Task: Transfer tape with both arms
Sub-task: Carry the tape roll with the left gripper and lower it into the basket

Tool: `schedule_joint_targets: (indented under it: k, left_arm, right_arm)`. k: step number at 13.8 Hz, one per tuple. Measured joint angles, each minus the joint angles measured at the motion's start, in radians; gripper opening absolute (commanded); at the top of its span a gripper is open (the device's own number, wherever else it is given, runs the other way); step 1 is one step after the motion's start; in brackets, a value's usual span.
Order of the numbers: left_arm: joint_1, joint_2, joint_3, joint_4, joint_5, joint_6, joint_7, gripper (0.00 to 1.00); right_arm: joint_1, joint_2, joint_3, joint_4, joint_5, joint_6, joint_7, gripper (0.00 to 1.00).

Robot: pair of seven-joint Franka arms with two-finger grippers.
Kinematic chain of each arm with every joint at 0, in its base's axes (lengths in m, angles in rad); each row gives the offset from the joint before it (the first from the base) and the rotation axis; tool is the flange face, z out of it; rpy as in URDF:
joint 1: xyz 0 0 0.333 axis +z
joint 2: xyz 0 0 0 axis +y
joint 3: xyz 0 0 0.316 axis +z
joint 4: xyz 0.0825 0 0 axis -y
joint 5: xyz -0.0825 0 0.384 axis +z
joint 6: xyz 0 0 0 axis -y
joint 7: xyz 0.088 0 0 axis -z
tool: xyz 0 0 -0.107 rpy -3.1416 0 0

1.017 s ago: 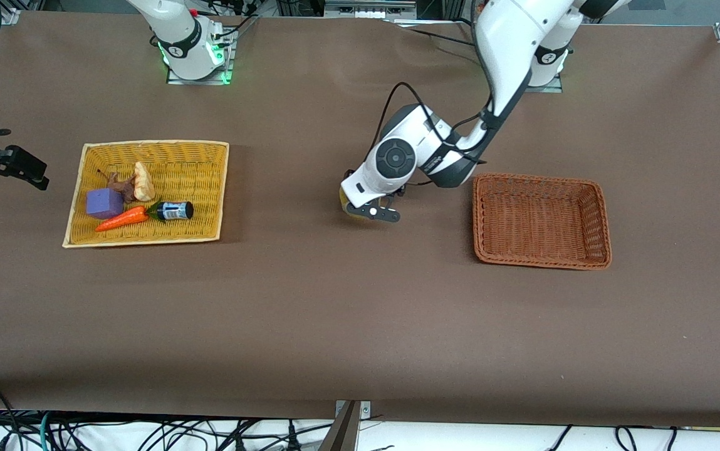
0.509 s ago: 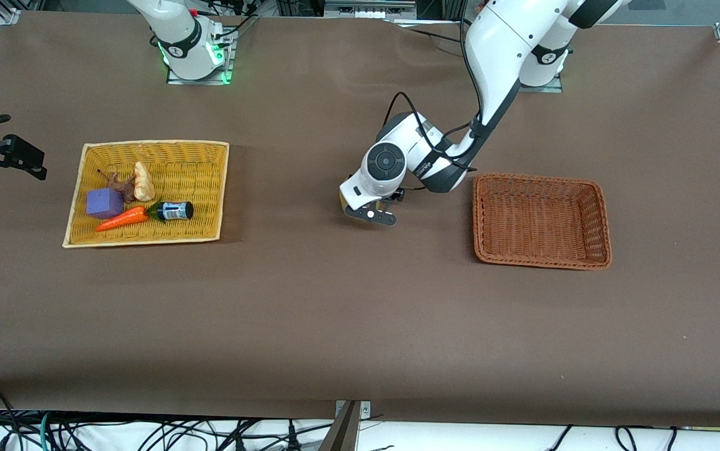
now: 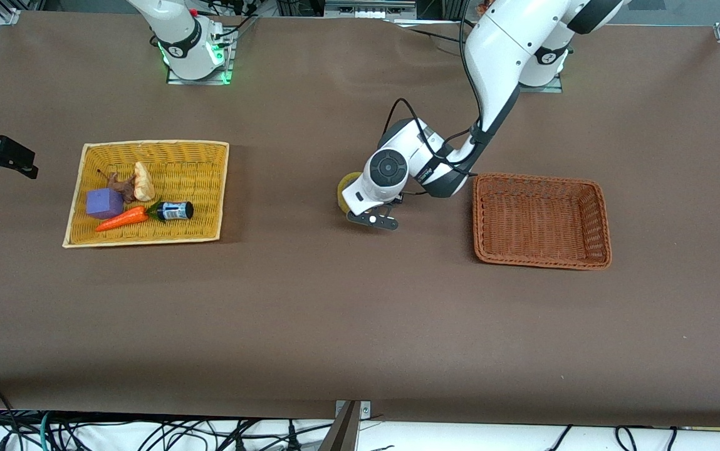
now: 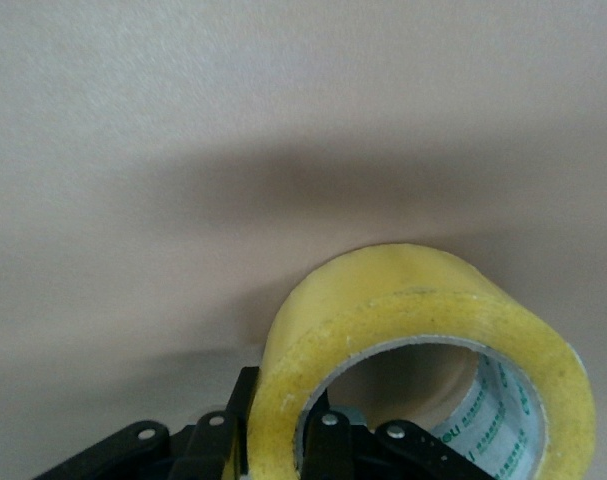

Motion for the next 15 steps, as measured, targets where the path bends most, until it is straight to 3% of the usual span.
schedule_joint_targets:
  k: [3, 9, 13, 15]
  left_arm:
    - [0.015, -0.044, 0.003, 0.027, 0.000, -0.089, 0.000, 0.00]
    - [0.210, -0.232, 0.009, 0.099, 0.015, -0.514, 0.036, 0.00]
    - [0.382, -0.237, 0.012, 0.098, 0.154, -0.640, 0.303, 0.00]
    - [0.467, -0.237, 0.014, 0.084, 0.170, -0.653, 0.430, 0.00]
  right_arm:
    - [0.000, 0.001, 0.000, 0.000, 0.001, 0.000, 0.000, 1.00]
    - [0.000, 0.005, 0.000, 0.000, 0.002, 0.000, 0.000, 1.00]
    - [0.000, 0.005, 0.003, 0.000, 0.002, 0.000, 0.000, 1.00]
    - [0.001, 0.005, 0.005, 0.000, 0.002, 0.000, 0.000, 1.00]
